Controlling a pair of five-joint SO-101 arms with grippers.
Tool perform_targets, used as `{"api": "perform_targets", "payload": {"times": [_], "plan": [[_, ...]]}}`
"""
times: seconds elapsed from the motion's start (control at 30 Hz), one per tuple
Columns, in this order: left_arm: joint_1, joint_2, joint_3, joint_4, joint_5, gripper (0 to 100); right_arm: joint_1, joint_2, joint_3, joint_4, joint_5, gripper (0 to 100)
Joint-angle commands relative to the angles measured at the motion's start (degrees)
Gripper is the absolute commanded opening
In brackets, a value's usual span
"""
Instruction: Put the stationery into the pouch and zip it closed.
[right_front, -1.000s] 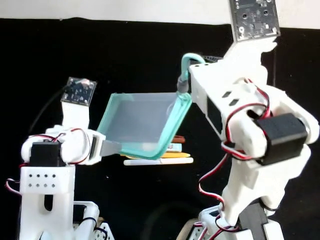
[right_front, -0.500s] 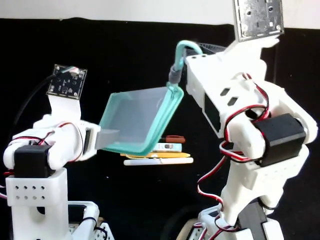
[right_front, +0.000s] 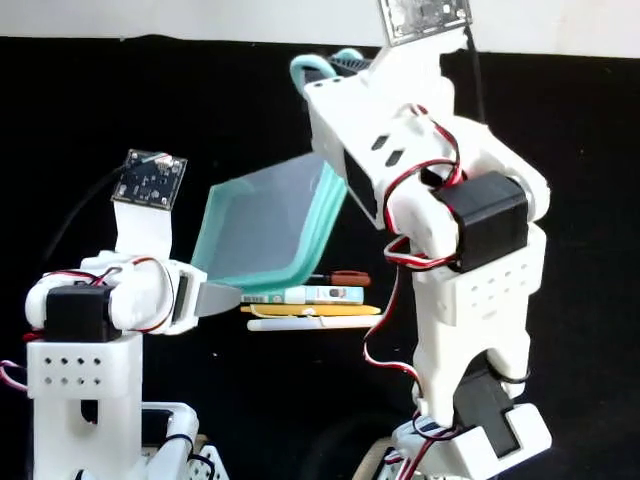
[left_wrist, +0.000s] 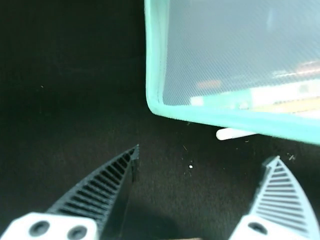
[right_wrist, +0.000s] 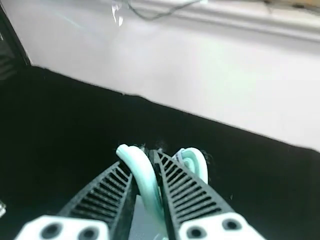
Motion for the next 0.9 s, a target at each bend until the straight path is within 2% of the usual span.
{"api": "perform_targets", "payload": {"times": [0.0, 0.17, 0.3, 0.4, 0.6, 0.87], "plan": [[1.0, -0.4, 0.0, -0.1, -0.2, 37, -0.6, 0.3, -5.0, -1.9, -0.6, 0.7], [1.1, -0.4, -0.1, -0.2, -0.1, 37, -0.8, 3.7, -15.0, -1.5, -0.6, 0.7], [2.7, 0.0, 0.0, -2.6, 0.1, 37, -5.6, 6.7, -20.4, -0.6, -0.4, 0.8], [6.5, 0.0, 0.0, -4.4, 0.2, 37, -8.4, 8.7, -22.8, -0.3, -0.1, 0.9], [13.1, 0.1, 0.0, -4.8, 3.0, 37, -9.5, 11.1, -24.7, -0.7, 1.7, 1.0], [16.7, 0.1, -0.4, -8.6, 4.7, 37, -12.2, 11.3, -24.7, -4.3, 5.2, 1.1]]}}
